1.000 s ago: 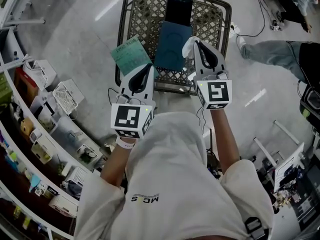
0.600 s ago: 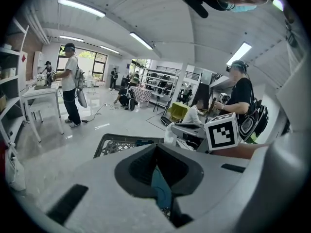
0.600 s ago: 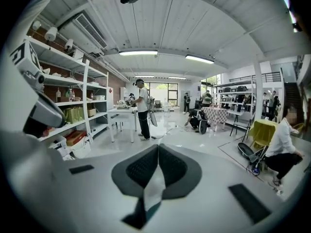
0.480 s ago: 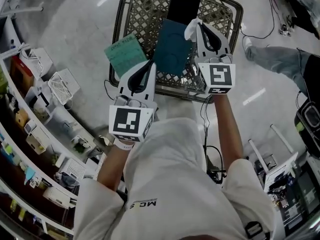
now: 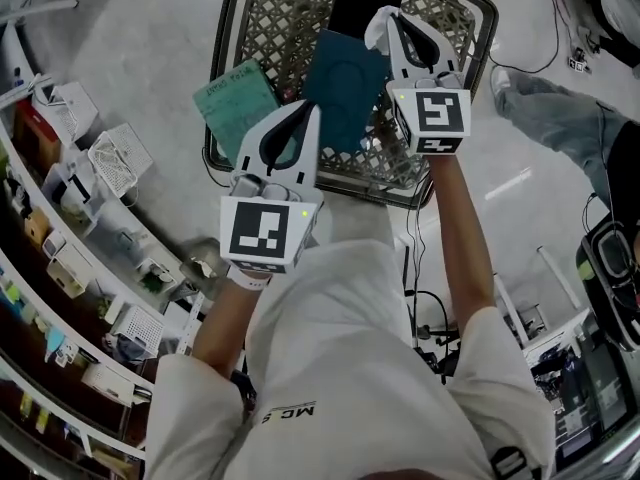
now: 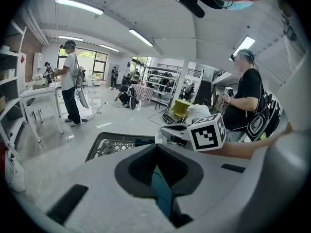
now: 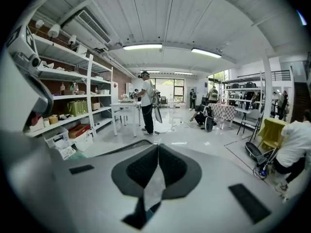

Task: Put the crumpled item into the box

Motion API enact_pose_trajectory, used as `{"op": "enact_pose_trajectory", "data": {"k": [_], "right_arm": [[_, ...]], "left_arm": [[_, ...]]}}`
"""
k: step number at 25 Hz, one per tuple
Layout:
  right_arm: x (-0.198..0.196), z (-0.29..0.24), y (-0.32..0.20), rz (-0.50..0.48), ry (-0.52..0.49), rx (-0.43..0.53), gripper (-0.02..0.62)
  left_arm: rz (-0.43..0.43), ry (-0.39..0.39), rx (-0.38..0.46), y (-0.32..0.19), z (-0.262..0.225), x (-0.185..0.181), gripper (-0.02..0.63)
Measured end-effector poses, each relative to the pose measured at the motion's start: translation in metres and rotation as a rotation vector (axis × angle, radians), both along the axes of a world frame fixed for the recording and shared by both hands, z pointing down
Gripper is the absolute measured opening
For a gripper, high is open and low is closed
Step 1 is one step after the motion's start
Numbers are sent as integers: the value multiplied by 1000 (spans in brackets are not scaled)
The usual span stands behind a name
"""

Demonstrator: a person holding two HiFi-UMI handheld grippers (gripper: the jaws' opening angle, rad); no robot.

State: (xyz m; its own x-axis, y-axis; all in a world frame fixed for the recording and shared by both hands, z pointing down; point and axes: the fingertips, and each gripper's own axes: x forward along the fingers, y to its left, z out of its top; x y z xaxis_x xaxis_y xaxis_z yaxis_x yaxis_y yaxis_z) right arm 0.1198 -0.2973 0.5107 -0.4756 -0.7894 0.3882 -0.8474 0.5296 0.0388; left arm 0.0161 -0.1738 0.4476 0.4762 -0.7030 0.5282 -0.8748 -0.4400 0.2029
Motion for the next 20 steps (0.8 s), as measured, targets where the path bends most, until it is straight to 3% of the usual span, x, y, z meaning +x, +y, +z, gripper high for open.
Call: {"op": "enact_pose_trajectory", "data": {"k": [9, 20], "right_arm": [[-8, 46, -25, -73, 31, -25, 20], [-13, 97, -33, -128, 51, -123, 20]], "left_arm": [[-14, -5, -15, -10, 24, 7, 23], [-24, -7, -32, -15, 46, 9, 25]]}}
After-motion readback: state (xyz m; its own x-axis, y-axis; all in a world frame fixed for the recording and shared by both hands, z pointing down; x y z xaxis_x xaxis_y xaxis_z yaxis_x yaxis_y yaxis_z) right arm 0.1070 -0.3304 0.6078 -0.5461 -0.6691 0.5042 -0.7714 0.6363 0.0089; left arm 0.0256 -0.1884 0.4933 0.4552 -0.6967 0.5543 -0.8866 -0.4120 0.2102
